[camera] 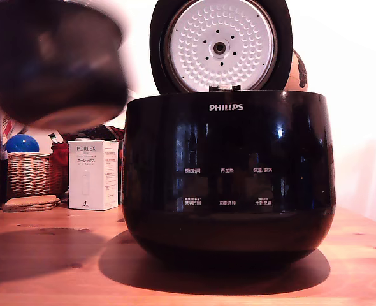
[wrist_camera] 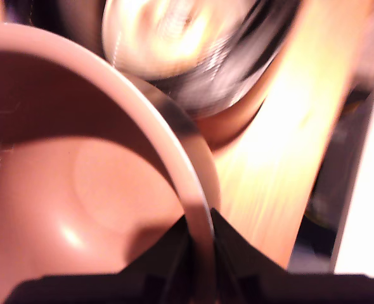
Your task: Place the pot you are holding inside the rice cooker
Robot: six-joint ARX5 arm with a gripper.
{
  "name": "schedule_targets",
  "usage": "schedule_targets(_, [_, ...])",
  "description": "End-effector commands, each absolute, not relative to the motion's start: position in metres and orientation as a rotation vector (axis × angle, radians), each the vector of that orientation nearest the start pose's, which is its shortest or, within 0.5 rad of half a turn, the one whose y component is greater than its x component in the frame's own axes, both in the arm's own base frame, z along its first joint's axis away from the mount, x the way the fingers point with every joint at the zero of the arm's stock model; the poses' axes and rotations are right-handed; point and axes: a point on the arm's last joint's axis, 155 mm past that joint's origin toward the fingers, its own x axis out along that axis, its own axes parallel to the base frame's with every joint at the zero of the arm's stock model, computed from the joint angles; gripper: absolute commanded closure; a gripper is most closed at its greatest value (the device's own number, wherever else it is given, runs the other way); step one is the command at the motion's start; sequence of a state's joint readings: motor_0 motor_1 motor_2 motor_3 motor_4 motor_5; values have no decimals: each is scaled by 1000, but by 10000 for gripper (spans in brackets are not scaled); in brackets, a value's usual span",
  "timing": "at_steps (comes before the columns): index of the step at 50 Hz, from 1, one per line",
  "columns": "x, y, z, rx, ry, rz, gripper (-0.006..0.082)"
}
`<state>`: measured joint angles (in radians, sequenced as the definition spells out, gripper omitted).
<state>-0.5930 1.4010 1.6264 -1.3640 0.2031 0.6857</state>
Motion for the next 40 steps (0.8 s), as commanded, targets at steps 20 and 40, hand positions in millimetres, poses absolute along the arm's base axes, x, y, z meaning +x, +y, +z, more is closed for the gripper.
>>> schedule_targets(20, [228,-274,294,808,550,-1218,789])
schedule_targets(40, [239,-328,265,884,493,-1311,789])
